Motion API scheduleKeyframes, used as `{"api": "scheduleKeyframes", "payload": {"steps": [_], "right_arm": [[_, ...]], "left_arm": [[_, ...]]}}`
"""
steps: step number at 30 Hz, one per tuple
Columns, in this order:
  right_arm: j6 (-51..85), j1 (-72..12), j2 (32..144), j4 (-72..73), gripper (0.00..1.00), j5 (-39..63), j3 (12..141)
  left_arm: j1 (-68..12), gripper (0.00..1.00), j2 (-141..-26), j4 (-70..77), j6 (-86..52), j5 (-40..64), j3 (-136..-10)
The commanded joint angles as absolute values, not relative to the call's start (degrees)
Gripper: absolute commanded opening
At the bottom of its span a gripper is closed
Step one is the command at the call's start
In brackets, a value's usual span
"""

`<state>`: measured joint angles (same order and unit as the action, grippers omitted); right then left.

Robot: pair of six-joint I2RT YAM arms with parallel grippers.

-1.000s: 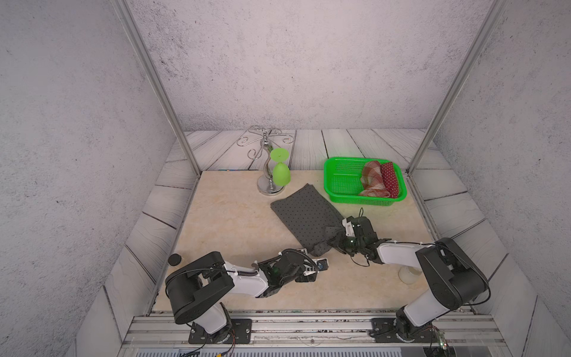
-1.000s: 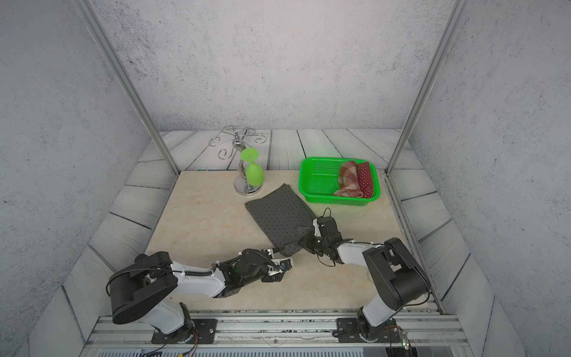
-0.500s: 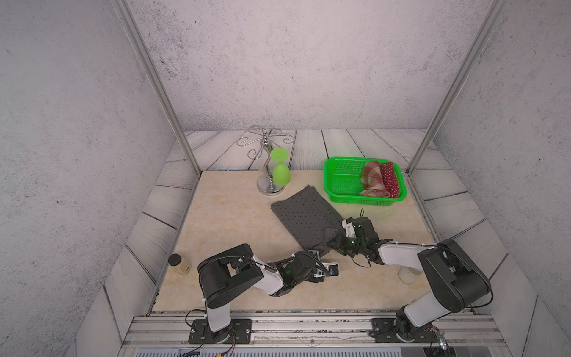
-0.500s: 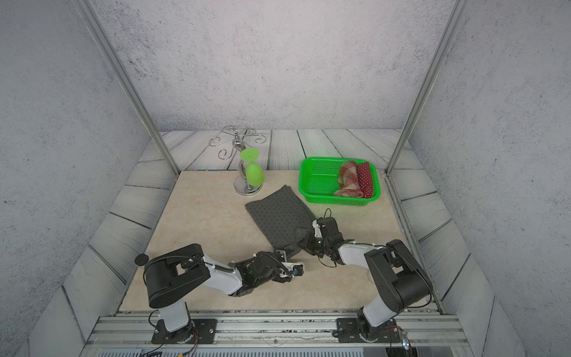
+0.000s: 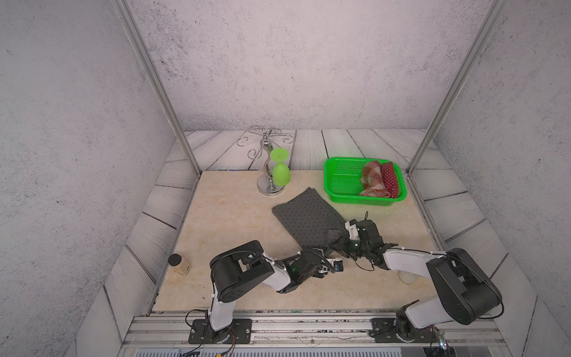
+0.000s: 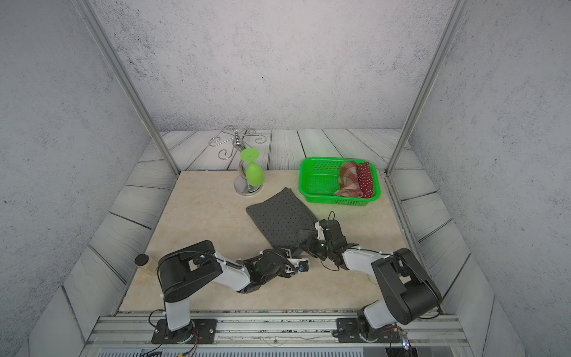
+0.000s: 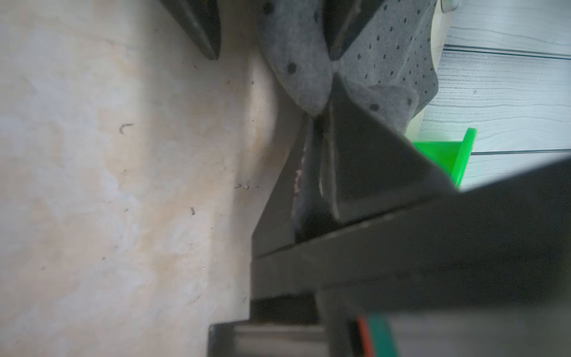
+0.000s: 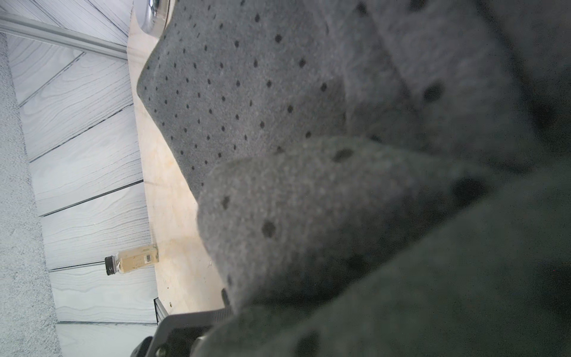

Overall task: Roll up the skirts
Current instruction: Roll the skirt at the center of the board.

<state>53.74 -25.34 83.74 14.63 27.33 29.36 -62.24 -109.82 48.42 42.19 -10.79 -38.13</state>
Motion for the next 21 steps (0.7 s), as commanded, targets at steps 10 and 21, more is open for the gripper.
{"api": "scheduleKeyframes", "payload": {"steps": [10,21], "right_arm": [[52.1,-25.5,80.0,14.2,0.09,29.0,25.9],[47.1,-25.4,65.4,5.6,0.7,25.7,23.4]], "left_arm": [[-59.4,0.0,-108.5,41.9,31.4,-10.5,-37.7],[-48.9,0.0,-106.5,45.4,-1.6,14.6,-34.2]]}}
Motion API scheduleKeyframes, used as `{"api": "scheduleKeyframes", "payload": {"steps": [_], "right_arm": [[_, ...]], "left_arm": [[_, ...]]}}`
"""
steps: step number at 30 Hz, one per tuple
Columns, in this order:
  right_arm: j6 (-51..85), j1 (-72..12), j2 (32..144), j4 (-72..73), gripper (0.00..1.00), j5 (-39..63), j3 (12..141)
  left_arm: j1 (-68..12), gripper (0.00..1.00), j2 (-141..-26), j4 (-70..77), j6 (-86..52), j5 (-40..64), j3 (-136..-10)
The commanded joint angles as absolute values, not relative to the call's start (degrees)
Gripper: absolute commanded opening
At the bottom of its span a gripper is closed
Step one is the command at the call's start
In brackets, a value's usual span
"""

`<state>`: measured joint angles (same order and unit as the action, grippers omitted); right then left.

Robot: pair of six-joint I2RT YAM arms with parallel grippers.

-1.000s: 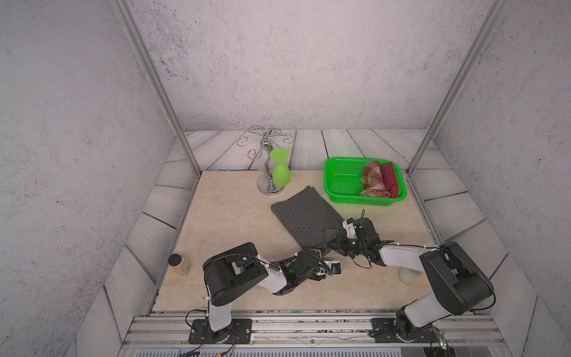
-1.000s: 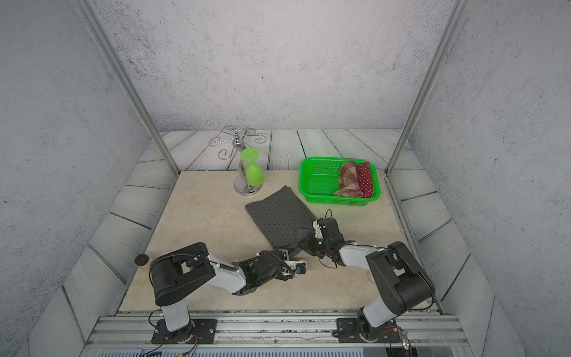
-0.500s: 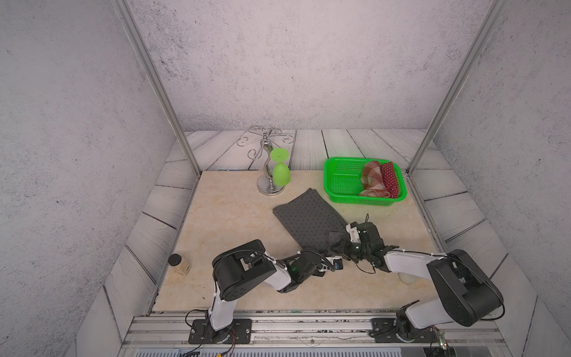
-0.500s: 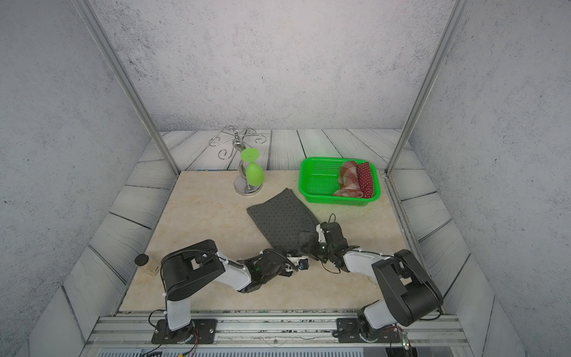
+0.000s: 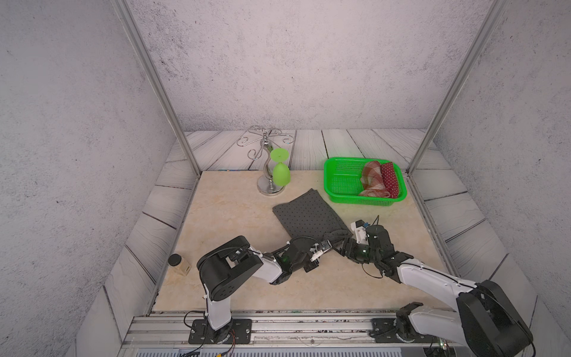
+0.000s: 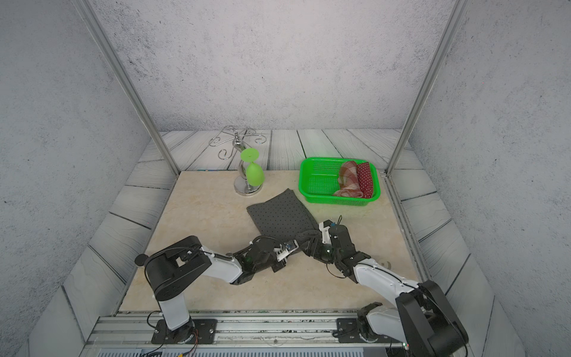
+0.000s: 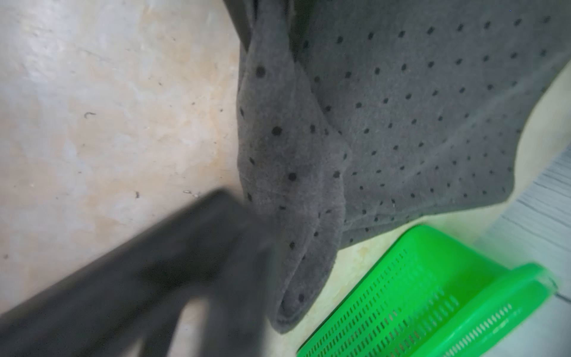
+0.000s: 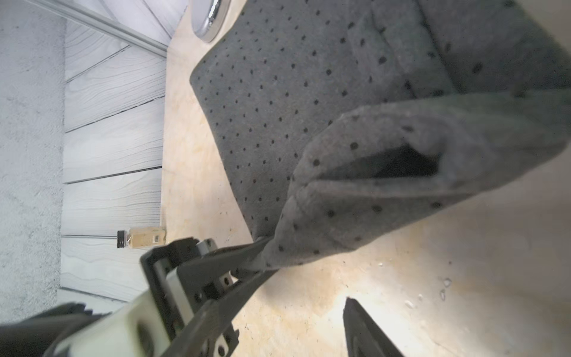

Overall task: Roll up the skirts
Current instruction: Roll the skirt at the center of the board.

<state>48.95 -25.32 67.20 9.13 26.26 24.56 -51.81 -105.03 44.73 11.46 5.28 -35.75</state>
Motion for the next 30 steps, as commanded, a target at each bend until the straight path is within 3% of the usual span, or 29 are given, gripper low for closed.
{"api": "scheduleKeyframes", "payload": {"steps": [1,9,18,23,26,30], "right_arm": [[47.1,-25.5,65.3,5.7,0.71,25.9,23.1],[47.2,-25.4,71.0,9.5,0.76,26.7,24.2],[51.9,-24.5,84.5,21.6,0.8,26.8,28.2],[53.4,-24.3,90.3,24.1,0.8,25.6,30.7],[54.4,-23.8,92.5,24.7,0.76,24.4,30.8],[54.4,-23.4,95.0,23.9,0.61,23.4,31.9]], "left_arm": [[-47.5,0.0,-107.6,46.9,-4.9,17.7,-34.3],[-36.9,0.0,-119.3,63.6,-28.5,42.2,-38.5],[-36.7,0.0,-122.2,55.4,-32.0,50.5,-43.9],[-36.9,0.0,-125.5,60.7,-35.9,51.5,-43.2],[-36.8,0.0,-127.2,64.5,-38.8,51.7,-42.6],[-36.8,0.0,-128.9,68.1,-40.5,52.6,-42.4]]}}
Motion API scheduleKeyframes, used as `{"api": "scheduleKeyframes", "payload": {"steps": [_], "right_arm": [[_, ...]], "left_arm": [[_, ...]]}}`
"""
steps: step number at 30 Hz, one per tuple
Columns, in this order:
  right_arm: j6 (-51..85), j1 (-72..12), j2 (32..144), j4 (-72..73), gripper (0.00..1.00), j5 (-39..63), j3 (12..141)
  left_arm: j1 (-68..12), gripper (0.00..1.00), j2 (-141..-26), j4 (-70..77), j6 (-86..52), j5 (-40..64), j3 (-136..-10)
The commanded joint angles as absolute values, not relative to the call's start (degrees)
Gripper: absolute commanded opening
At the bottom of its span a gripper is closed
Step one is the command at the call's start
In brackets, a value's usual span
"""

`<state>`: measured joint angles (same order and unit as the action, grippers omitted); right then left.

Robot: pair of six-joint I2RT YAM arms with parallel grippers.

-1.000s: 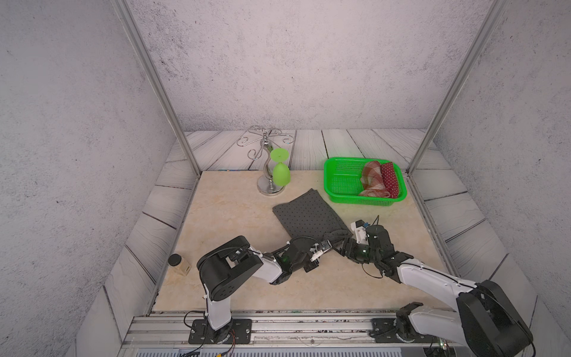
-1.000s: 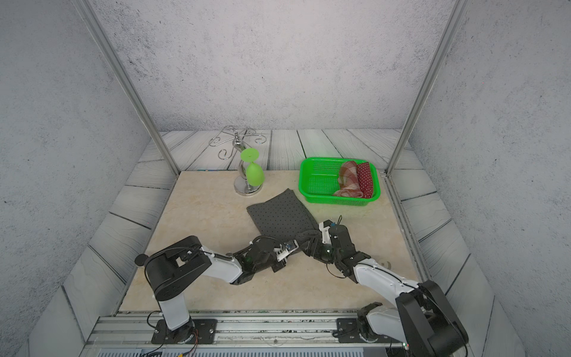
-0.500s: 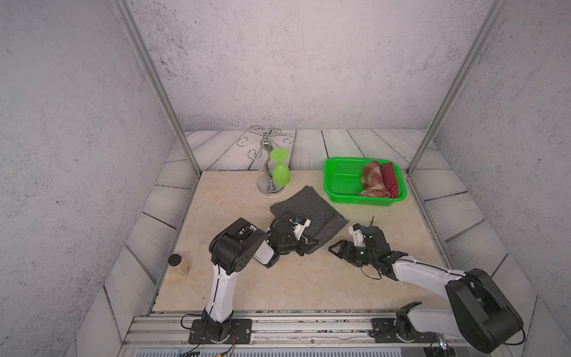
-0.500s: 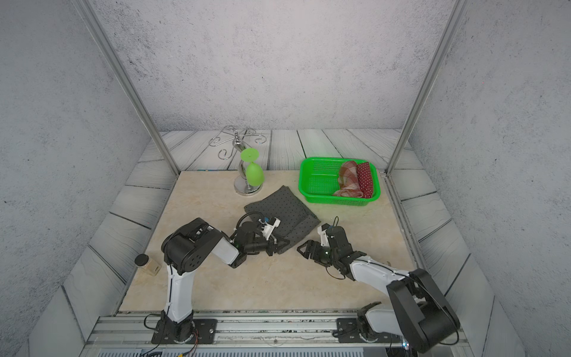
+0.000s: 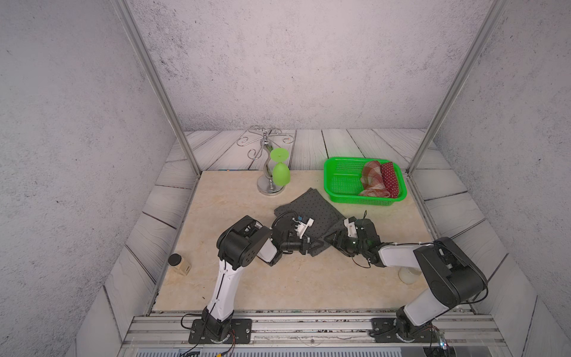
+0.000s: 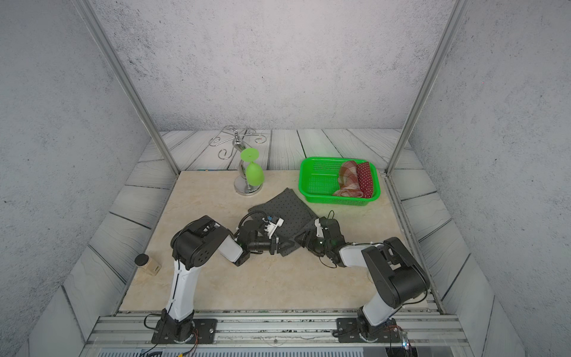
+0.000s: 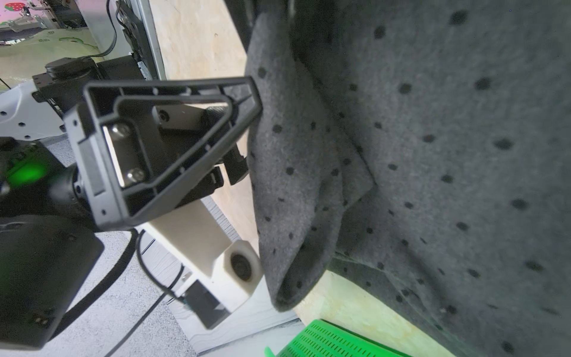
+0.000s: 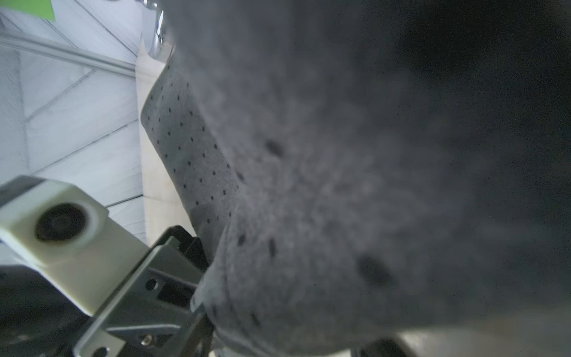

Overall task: Roll up the skirts
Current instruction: Roll the skirt at the center of the board.

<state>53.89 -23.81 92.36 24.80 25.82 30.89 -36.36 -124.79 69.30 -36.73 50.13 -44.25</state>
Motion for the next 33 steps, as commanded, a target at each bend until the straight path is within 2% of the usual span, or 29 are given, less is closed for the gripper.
{"api": "scheduleKeyframes", "payload": {"steps": [1,6,7,9,10,12,15,18,25,33], "right_arm": [[54.3,-23.3,95.6,23.9,0.58,23.4,32.3],[53.7,-22.9,96.3,22.6,0.29,23.6,33.4],[53.4,-22.8,96.1,22.1,0.25,23.5,33.4],[52.7,-22.6,95.1,20.4,0.16,23.0,33.3],[52.3,-22.6,94.6,19.6,0.14,22.9,33.3],[51.5,-22.5,93.5,17.5,0.14,22.5,33.3],[50.8,-22.6,92.2,15.4,0.13,22.5,33.3],[50.5,-22.6,91.8,14.8,0.14,23.6,33.2],[49.5,-22.6,88.3,13.0,0.14,25.2,31.7],[50.1,-22.5,84.0,11.2,0.14,27.5,31.1]], "left_arm": [[-36.8,0.0,-129.1,68.4,-40.3,52.9,-42.4],[-37.0,0.0,-128.5,68.9,-39.6,54.3,-42.1],[-37.0,0.08,-127.9,68.1,-39.0,54.5,-42.0],[-37.0,0.41,-125.0,64.7,-36.1,53.9,-41.4],[-37.1,0.54,-122.9,62.9,-34.1,52.9,-40.8],[-37.3,0.71,-116.0,54.6,-26.6,49.3,-39.4],[-39.9,0.74,-104.0,34.1,-10.4,38.0,-39.8],[-43.9,0.75,-97.2,23.3,0.8,27.7,-41.0],[-58.3,0.75,-92.9,22.9,24.1,0.1,-37.7],[-61.4,0.76,-97.5,28.2,31.7,-7.6,-36.6]]}}
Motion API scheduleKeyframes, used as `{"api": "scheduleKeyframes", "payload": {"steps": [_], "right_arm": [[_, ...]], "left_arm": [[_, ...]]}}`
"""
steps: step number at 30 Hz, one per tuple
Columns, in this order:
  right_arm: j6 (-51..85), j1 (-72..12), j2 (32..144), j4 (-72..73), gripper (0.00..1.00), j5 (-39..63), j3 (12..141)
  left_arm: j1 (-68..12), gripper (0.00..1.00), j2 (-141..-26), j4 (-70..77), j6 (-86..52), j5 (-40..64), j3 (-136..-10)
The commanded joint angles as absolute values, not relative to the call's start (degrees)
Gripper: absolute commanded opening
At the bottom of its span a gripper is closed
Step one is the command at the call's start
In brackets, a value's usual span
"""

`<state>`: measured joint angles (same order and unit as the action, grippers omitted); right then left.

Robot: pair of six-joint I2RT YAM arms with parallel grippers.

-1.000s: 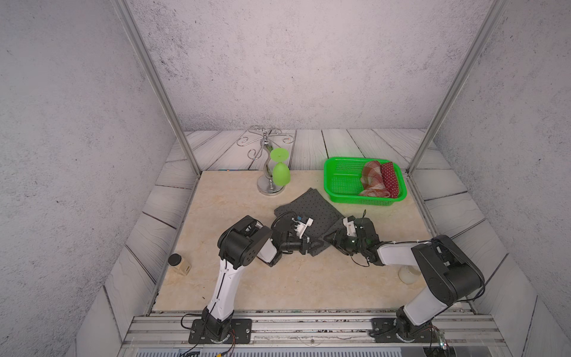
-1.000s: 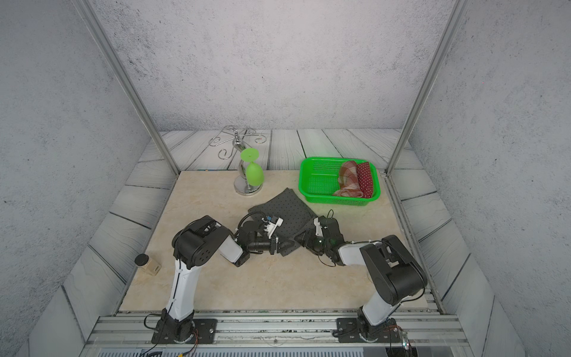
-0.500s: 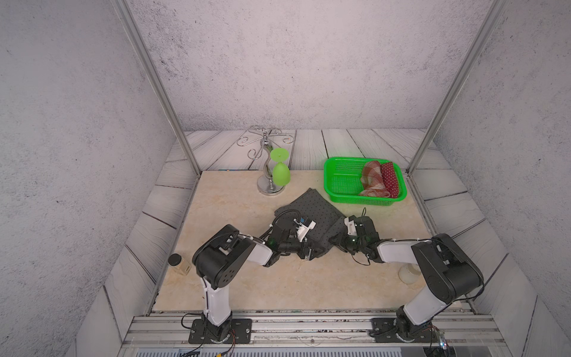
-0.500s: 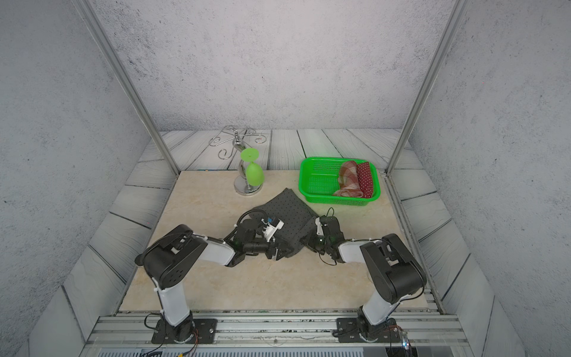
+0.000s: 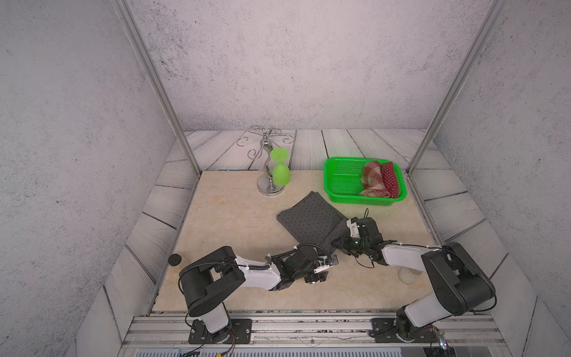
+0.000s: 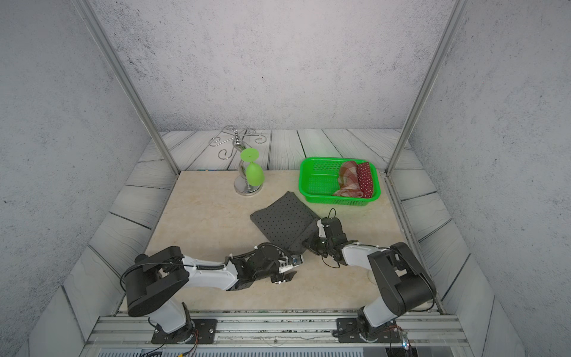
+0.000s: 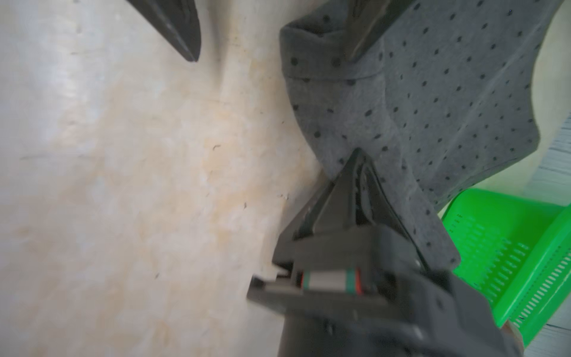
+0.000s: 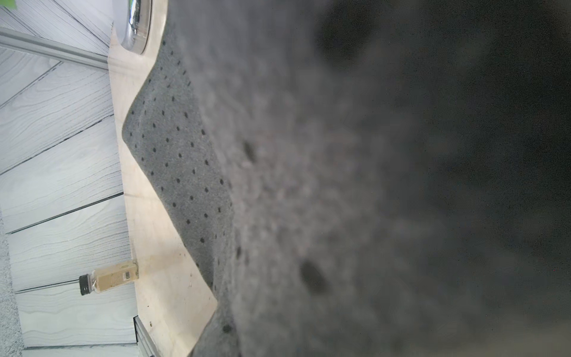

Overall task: Roll up the skirts
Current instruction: Roll the skirt at the center of the board.

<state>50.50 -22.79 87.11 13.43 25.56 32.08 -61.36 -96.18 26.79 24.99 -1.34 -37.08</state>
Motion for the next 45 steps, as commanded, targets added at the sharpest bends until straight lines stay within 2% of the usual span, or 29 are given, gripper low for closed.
{"api": "scheduleKeyframes", "payload": {"steps": [1,7,16,20,22,24,26,27,30,36,41,43,45], "right_arm": [[50.2,-22.5,83.5,11.0,0.14,27.9,31.0],[50.7,-22.6,81.5,10.1,0.15,29.2,31.3],[53.5,-22.5,84.8,15.0,0.15,32.7,30.2],[53.8,-22.5,84.7,15.6,0.15,33.4,29.9],[53.7,-22.5,84.3,15.4,0.15,33.5,29.7],[53.7,-22.4,83.9,15.5,0.15,33.7,29.5],[53.7,-22.3,83.8,15.5,0.15,33.9,29.4],[53.7,-22.3,83.8,15.5,0.15,34.0,29.3],[53.5,-21.8,83.7,15.4,0.15,34.3,29.0],[50.1,-20.8,81.1,11.5,0.17,32.4,28.6],[48.1,-20.9,80.5,8.5,0.22,31.7,29.3],[47.7,-20.9,80.6,8.1,0.3,31.9,29.6],[47.6,-20.9,79.8,7.8,0.46,31.3,29.5]], "left_arm": [[-61.5,0.76,-97.8,28.9,32.1,-7.6,-36.4],[-62.5,0.76,-101.8,32.3,34.2,-9.2,-37.4],[-65.4,0.76,-109.1,44.1,37.6,-16.1,-38.6],[-65.8,0.71,-112.4,48.4,38.6,-19.7,-38.5],[-65.8,0.63,-113.9,51.2,39.1,-22.4,-37.9],[-65.7,0.46,-115.8,54.2,40.1,-25.2,-37.8],[-65.7,0.13,-117.5,56.1,40.7,-27.6,-38.1],[-65.8,0.0,-118.3,57.0,41.1,-28.7,-38.2],[-65.7,0.0,-118.7,56.8,40.4,-29.6,-38.5],[-63.5,0.0,-111.4,45.3,24.5,-21.1,-37.8],[-57.6,0.0,-106.6,35.3,7.5,-3.3,-38.9],[-55.1,0.0,-106.2,34.0,2.7,4.0,-39.6],[-52.6,0.0,-106.4,32.7,-1.6,11.2,-40.5]]}}
